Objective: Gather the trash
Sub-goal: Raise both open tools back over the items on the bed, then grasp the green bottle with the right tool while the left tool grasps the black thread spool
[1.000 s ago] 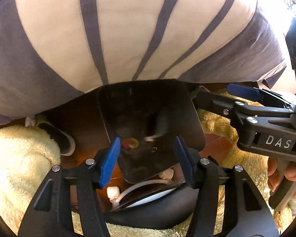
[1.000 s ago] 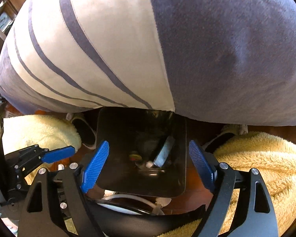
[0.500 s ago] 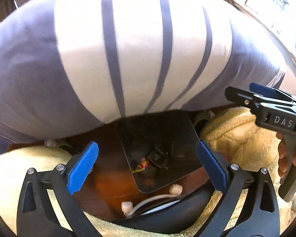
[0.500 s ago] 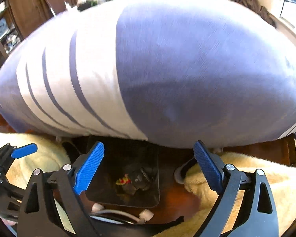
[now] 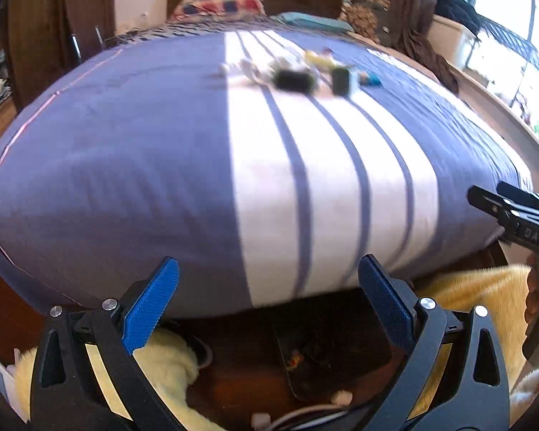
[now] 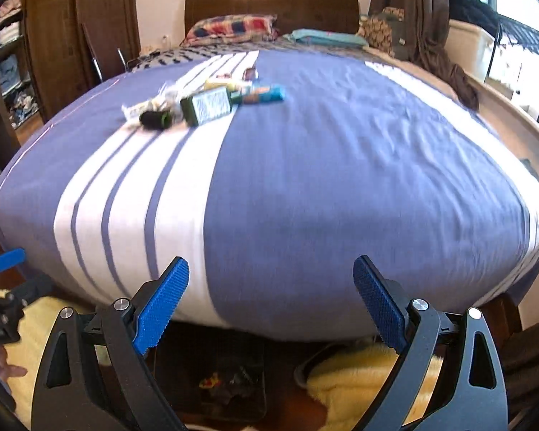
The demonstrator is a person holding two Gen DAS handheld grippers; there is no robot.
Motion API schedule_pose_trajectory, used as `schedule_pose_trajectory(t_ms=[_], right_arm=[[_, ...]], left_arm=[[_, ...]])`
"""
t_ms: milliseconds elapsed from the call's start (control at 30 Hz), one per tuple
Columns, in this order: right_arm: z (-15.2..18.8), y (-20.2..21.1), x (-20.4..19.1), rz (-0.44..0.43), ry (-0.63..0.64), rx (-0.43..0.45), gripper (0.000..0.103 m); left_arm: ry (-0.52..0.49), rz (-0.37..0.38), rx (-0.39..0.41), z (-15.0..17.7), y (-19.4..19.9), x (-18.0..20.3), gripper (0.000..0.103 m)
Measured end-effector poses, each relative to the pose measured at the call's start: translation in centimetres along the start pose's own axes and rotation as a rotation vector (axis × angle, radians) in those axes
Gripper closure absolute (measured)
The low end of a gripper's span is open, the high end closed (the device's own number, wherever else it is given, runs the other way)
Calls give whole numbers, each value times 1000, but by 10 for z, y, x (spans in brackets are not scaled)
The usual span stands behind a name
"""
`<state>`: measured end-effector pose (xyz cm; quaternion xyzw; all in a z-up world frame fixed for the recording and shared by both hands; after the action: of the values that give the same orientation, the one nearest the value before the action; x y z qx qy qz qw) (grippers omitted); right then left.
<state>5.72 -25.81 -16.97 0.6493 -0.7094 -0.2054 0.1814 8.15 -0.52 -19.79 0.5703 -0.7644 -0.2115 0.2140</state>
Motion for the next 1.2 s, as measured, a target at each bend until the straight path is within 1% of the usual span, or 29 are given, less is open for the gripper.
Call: schedule_pose_trajectory(t_ms=[167,267,433,567,633,933,1000,1100,1200], right_arm=[[-20,-22,-1,-1,8,4,10],[-32,-37,-10,-23,17,0,10],[-59,-75,-28,-84,24,-5,10],[-72,-105,-37,-114,16,-28,10],[-79,-121,-45,-142,5,-41,10],[-103,-162,-71,-154,40,-42,11],[-105,-170,-73,-153,40,-49,14],[-108,-181,-74,-167,39,-63,14],[-109,-191,-77,-191,37,-88,24]], left_arm=[[-8,-32,14,-29,-18,-9,8],[-10,-44,7,-41,-32,-15,8],[-21,-53,-4,-59,-53,-19,8],[-35,-41,-11,-70,-69,-17,8],[-39,-35,-14,-75,-78,-15,8],[-45,3,-22,-91,-105,-5,8],[-45,9,-26,-93,-111,-3,8],[-46,19,-31,-95,-117,-1,8],[-43,24,-30,-100,-122,1,8]])
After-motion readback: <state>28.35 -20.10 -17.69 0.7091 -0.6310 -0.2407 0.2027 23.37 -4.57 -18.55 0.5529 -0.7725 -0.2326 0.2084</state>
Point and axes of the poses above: each gripper's, at about its wrist camera, not at the fingertips, and y roughly against the way its jaws point, x to its right, z to its underside, the point moved 6 cm from there along -y, roughly the way its jaws point, and after that the axes turned 14 degrees about x, right-handed, at the moved point
